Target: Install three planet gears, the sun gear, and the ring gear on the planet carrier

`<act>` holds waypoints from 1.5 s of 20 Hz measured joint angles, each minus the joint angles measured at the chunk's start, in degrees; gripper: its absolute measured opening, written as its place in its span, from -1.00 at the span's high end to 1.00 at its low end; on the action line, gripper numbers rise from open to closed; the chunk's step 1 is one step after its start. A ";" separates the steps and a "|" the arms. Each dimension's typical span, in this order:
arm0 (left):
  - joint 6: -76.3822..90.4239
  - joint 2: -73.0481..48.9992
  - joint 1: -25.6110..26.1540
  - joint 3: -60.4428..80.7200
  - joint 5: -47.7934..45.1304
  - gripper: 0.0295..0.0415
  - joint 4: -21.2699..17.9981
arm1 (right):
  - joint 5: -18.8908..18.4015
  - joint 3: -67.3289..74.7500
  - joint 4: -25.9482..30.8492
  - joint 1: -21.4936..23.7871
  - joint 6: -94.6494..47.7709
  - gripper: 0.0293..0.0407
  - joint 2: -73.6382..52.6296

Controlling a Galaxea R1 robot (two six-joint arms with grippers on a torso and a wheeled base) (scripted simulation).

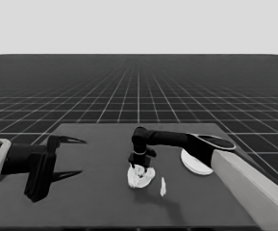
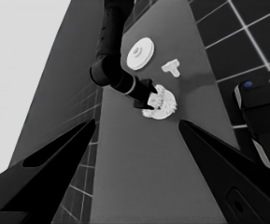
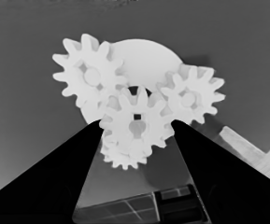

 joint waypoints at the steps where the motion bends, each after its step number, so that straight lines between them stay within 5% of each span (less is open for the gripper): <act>1: 0.00 0.00 0.00 0.00 0.00 -0.49 0.00 | 0.00 0.00 0.00 0.00 0.60 0.72 0.00; 30: 0.00 0.00 0.00 0.00 0.00 -0.49 0.00 | 0.01 -0.05 -0.01 -0.27 18.00 0.72 -0.06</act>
